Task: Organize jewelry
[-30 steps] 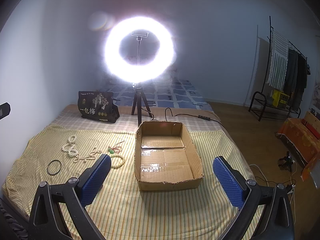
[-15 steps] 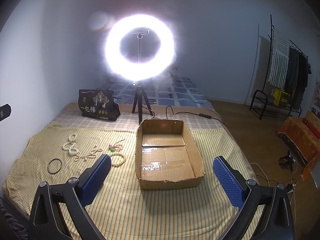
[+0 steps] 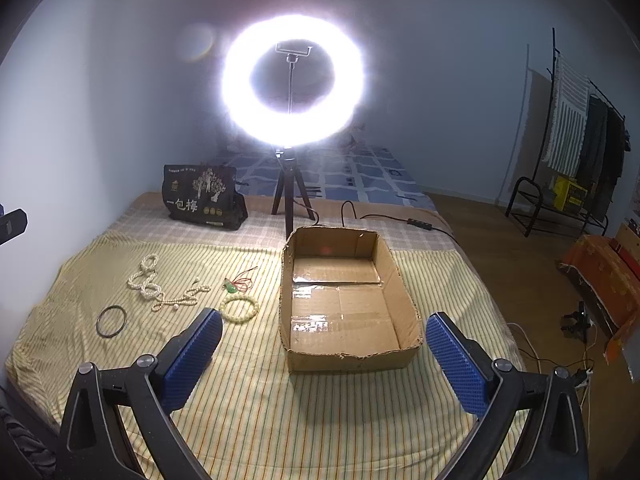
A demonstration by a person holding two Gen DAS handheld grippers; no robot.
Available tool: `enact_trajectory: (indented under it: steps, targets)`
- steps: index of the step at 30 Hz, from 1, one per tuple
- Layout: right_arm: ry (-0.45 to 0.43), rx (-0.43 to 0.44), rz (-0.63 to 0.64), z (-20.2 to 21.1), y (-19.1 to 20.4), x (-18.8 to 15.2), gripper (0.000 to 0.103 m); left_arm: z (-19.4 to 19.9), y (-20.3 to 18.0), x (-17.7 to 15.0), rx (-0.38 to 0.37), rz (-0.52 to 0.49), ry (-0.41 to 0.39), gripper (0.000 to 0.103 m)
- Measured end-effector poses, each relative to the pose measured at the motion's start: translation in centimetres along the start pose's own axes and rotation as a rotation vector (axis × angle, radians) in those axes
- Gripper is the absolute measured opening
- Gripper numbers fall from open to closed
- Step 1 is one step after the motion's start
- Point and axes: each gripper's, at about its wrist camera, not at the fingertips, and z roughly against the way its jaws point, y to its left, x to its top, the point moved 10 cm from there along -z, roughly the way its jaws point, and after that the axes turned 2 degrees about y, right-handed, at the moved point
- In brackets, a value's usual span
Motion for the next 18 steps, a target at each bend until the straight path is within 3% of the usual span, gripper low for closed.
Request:
enact_trajectory:
  steps: [5,14,18]
  targets:
    - [0.023,0.023,0.02,-0.8,1.2,-0.2,0.103,-1.4,0.8,-1.0,-0.02,0.01,0.052,0.103]
    - [0.093,0.103,0.117,-3.7,4.4,-1.1,0.103,-4.8,4.4,-3.1,0.013,0.089,0.164,0.103]
    - [0.141,0.185,0.1,-5.9,5.9,-1.6,0.103,-6.9,5.5,-4.6,0.017,0.105,0.24,0.103]
